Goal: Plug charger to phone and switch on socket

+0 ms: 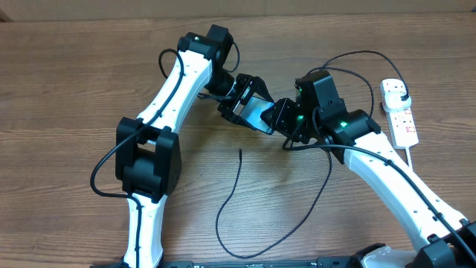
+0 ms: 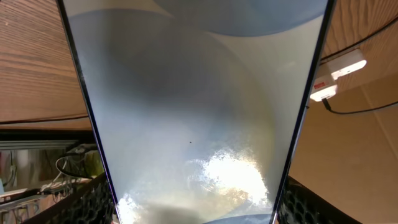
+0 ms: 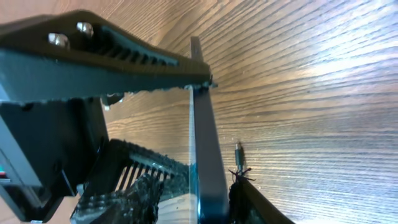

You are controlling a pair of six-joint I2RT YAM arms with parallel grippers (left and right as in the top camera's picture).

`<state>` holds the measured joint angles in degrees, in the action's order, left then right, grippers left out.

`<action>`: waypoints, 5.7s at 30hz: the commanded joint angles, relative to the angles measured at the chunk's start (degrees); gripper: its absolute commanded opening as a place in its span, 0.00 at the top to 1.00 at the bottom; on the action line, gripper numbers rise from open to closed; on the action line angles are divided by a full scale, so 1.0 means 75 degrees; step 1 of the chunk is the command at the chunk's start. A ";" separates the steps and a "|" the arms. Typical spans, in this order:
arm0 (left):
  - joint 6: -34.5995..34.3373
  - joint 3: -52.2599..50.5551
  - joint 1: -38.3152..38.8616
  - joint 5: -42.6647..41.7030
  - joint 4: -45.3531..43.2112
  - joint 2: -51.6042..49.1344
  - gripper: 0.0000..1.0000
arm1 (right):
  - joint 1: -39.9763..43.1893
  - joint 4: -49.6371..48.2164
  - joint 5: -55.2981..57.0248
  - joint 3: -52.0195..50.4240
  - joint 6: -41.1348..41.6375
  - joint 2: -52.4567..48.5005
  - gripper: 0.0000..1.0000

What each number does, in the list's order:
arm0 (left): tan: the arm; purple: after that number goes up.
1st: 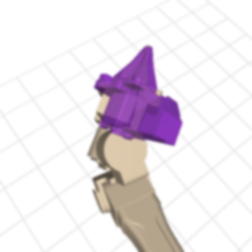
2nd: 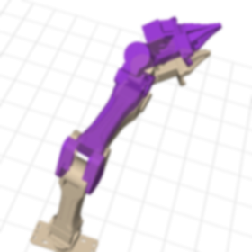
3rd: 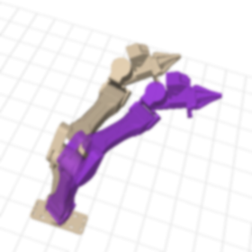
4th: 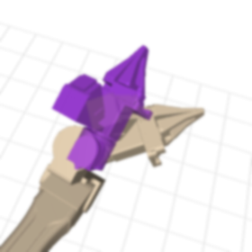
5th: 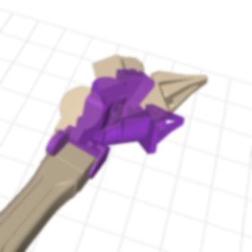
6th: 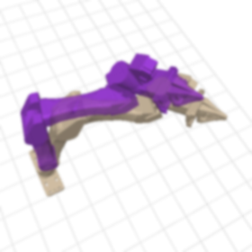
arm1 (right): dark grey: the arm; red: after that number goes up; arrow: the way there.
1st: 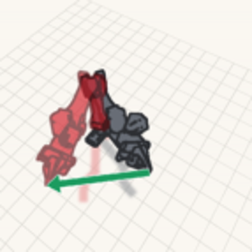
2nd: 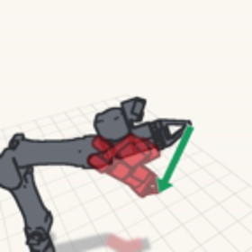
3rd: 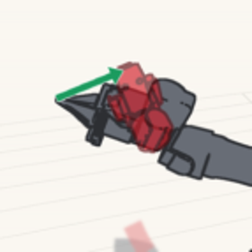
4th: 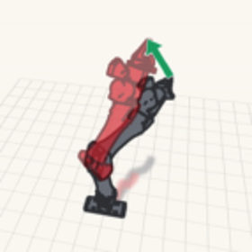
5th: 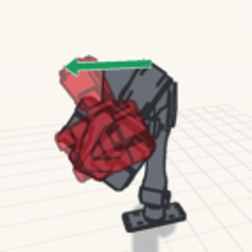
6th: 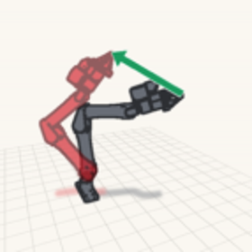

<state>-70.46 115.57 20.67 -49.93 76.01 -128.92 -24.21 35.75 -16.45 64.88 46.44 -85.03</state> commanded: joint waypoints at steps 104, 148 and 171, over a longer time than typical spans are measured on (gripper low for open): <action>0.1734 0.0227 -0.0530 -0.1142 -0.0175 -0.0009 0.01 | 0.1058 -0.0737 -0.1105 0.0160 0.0227 -0.0286 0.96; -0.0408 0.0227 -0.1338 0.0813 -0.1399 0.2162 0.00 | 0.1233 -0.4389 -0.3477 0.0160 0.8967 -0.0286 0.96; -0.1070 0.0227 -0.0979 0.1754 -0.1405 0.2159 0.07 | 0.0691 -0.4876 -0.2987 0.0160 0.9436 -0.0286 0.96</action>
<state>-77.06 116.31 12.80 -38.00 65.52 -114.19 -18.79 0.05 -38.72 64.88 115.85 -87.39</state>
